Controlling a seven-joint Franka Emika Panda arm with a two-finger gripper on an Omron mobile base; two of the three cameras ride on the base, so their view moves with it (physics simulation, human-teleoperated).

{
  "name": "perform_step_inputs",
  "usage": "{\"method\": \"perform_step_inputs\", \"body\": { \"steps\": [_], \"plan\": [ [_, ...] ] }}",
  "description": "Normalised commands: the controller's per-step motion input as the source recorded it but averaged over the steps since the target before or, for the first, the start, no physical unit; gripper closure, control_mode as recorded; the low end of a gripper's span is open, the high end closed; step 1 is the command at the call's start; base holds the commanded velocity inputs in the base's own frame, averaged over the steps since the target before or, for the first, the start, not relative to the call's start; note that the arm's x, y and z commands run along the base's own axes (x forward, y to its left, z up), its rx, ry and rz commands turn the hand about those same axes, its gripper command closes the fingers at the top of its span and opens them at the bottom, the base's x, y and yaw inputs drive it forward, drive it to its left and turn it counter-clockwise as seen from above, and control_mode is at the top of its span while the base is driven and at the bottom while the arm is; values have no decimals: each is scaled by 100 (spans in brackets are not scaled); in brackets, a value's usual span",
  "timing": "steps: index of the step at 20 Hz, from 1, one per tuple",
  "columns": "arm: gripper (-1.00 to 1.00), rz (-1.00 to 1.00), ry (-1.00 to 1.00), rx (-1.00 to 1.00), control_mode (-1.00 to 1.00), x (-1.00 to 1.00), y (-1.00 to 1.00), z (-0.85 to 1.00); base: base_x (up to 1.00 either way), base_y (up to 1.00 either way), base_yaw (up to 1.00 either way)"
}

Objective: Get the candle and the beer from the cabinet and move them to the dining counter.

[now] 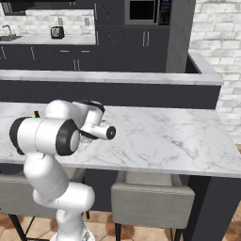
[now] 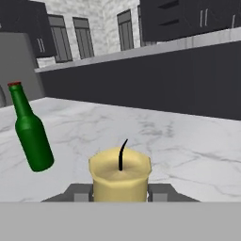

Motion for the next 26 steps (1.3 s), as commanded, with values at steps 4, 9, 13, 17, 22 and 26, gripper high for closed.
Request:
{"method": "perform_step_inputs", "body": {
  "steps": [4,9,13,17,22,26],
  "plan": [
    [100,0,0,0,-100,15,8,-23,0,0,0],
    [100,0,0,0,-100,11,8,-17,0,0,0],
    [100,0,0,0,-100,9,8,-18,0,0,0],
    [100,0,0,0,-100,8,7,-18,0,0,0],
    [100,0,0,0,-100,1,1,-3,0,0,0],
    [-100,0,0,0,-100,0,0,0,0,0,0]
  ]
}}
